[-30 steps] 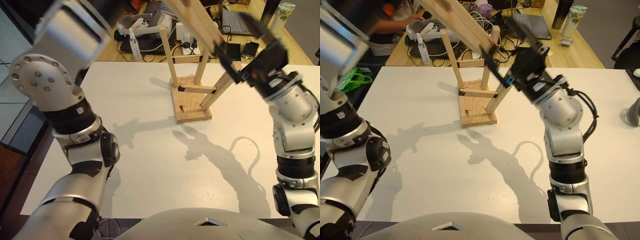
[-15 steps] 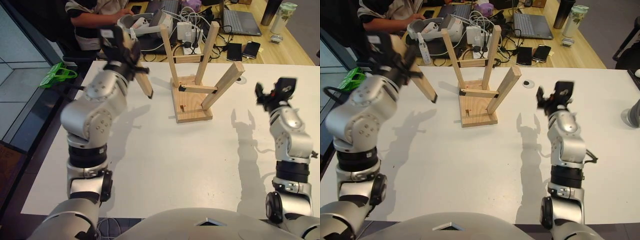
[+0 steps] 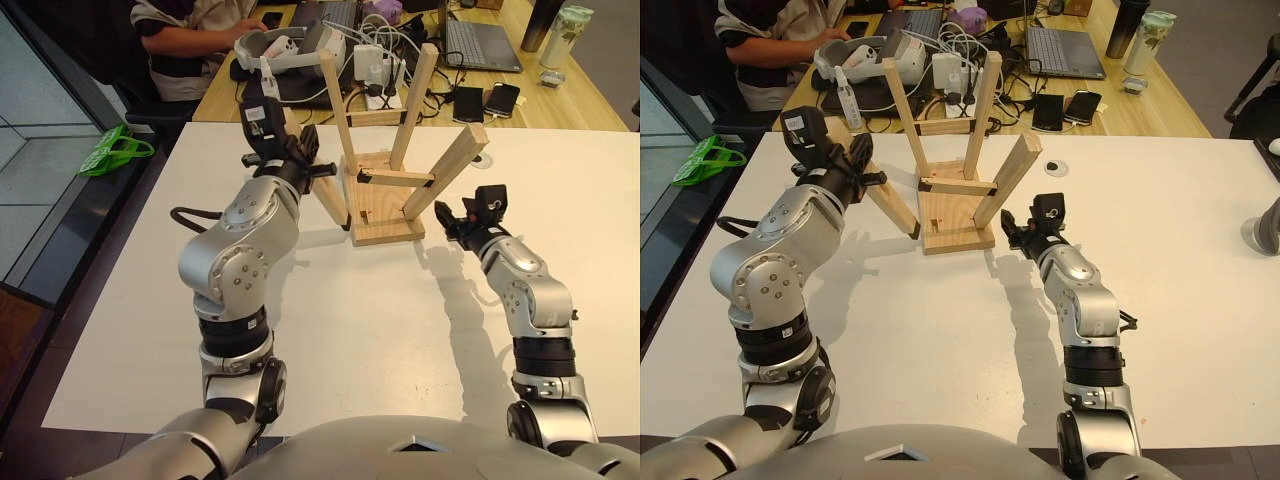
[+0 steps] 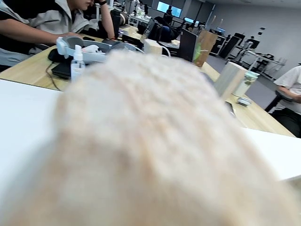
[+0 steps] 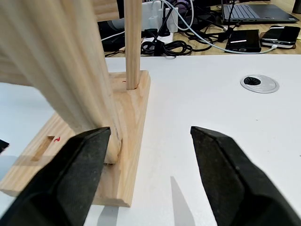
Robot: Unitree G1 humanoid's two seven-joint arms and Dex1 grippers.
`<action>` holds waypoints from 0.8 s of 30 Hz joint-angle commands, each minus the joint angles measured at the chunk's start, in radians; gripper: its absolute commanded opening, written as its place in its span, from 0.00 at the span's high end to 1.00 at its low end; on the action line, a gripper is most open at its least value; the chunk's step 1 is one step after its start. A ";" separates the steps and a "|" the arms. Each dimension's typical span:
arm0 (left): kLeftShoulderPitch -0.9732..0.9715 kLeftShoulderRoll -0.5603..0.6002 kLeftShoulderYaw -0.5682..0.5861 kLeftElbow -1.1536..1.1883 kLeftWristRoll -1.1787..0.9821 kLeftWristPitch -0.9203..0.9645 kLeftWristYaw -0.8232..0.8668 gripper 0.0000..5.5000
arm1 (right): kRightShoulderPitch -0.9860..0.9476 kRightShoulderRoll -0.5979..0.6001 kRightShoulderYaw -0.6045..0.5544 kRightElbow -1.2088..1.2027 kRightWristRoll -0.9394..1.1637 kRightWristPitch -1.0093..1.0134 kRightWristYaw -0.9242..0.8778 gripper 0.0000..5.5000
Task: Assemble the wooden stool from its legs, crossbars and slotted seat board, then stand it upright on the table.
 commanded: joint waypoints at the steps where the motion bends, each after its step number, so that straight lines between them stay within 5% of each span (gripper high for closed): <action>1: -0.016 -0.081 0.029 0.057 0.041 -0.066 0.017 0.82 | -0.010 0.014 0.015 0.006 -0.007 -0.001 0.006 0.43; 14: 0.048 -0.134 -0.043 0.162 0.237 -0.193 -0.026 0.82 | -0.001 0.011 0.001 -0.023 -0.001 0.028 -0.003 0.43; 24: 0.018 -0.279 0.110 0.167 0.144 -0.261 -0.003 0.82 | 0.005 0.022 -0.006 -0.038 -0.002 0.031 -0.014 0.43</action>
